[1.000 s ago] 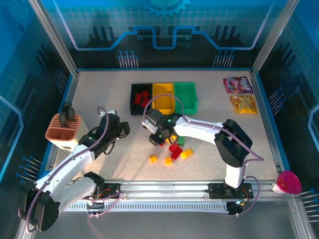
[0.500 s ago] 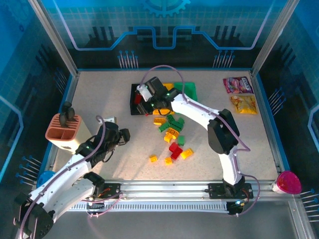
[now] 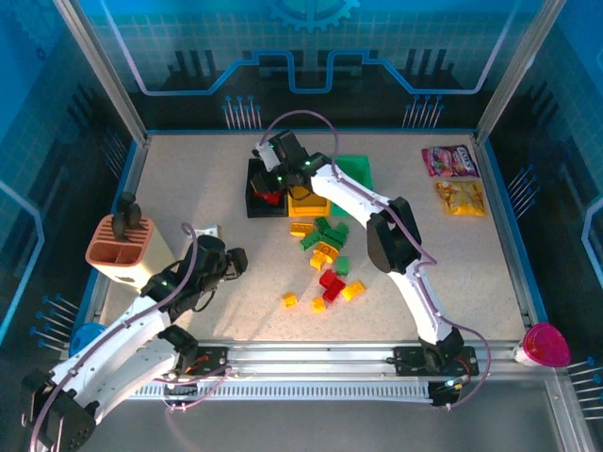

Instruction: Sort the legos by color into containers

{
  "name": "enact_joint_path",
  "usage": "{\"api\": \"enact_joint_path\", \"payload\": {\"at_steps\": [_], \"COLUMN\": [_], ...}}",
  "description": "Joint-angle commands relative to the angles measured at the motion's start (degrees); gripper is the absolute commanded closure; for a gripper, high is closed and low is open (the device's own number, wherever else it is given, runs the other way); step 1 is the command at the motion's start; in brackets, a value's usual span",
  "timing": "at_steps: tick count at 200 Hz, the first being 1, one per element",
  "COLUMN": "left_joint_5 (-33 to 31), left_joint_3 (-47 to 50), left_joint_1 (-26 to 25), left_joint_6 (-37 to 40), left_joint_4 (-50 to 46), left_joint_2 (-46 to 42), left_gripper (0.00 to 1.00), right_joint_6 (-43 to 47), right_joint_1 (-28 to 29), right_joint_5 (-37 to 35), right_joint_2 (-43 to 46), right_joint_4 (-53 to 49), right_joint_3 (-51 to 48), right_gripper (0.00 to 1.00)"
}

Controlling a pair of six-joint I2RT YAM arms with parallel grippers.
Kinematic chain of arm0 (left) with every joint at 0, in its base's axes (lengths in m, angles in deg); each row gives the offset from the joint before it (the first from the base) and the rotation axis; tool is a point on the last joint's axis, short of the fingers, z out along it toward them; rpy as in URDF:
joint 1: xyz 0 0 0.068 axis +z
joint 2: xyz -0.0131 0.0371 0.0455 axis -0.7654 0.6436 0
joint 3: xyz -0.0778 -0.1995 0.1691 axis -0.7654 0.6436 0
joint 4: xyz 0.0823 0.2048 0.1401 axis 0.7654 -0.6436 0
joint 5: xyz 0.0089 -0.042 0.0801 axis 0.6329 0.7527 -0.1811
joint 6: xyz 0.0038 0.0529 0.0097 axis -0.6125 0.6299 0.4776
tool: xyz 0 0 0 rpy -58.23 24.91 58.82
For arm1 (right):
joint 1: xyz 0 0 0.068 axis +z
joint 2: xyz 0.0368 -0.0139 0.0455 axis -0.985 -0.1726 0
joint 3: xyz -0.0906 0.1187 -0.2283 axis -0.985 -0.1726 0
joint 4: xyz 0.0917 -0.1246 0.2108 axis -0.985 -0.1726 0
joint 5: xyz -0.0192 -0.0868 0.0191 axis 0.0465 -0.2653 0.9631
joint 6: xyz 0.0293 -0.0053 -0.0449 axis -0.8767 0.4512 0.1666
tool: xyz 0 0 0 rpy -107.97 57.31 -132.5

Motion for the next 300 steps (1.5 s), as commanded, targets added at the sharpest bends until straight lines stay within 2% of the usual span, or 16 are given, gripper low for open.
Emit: {"api": "enact_joint_path", "payload": {"at_steps": [1, 30, 50, 59, 68, 88, 113, 161, 209, 252, 300], "left_joint_5": [-1.5, -1.89, -1.75, -1.84, -1.95, -2.03, -2.48, -1.67, -1.3, -1.49, 1.74], "left_joint_3": [0.33, -0.52, -0.52, -0.6, -0.61, -0.83, -1.72, -4.23, -9.29, -12.78, -15.17], "left_joint_1": [-0.92, -1.95, -2.82, -3.29, -3.75, -4.8, -6.88, -11.02, -15.99, -21.94, -27.35], "left_joint_6": [-0.61, -0.56, -1.08, -1.26, -1.35, -1.53, -1.31, -1.31, -3.6, -8.75, -16.53], "left_joint_4": [-2.33, -3.38, -3.12, -2.99, -2.82, -2.37, -1.76, 1.0, 1.25, -2.94, -4.51], "left_joint_2": [-1.01, -1.01, -0.92, -0.84, -0.6, 0.27, 2.3, 9.23, 18.39, 26.35, 34.79], "left_gripper": [0.39, 0.38, 0.38, 0.38, 0.38, 0.38, 0.38, 0.34, 0.33, 0.31, 0.3], "right_joint_6": [-1.48, -2.53, -3.3, -3.6, -3.52, -3.07, -2.64, -3.33, -3.95, -6.24, -10.0], "right_joint_1": [0.19, 0.0, 0.04, 0.04, 0.15, 0.3, 0.45, 0.43, -0.64, -3.35, -5.76], "right_joint_5": [0.14, -2.63, -2.95, -2.47, -2.38, -2.67, -2.47, -1.7, -3.8, -5.48, -5.63], "right_joint_2": [-3.33, -6.1, -6.05, -5.4, -4.47, -1.78, 3.85, 21.05, 33.54, 43.09, 49.47], "right_joint_4": [-0.36, -2.28, -2.54, -2.77, -3.0, -3.52, -2.07, 9.84, 15.06, 19.03, 24.15], "right_joint_3": [4.91, 9.97, 10.87, 11.1, 10.95, 9.7, 4.08, -17.32, -33.64, -47.76, -60.9], "right_gripper": [0.66, 0.64, 0.58, 0.5, 0.36, 0.27, 0.27, 0.27, 0.26, 0.24, 0.23]}}
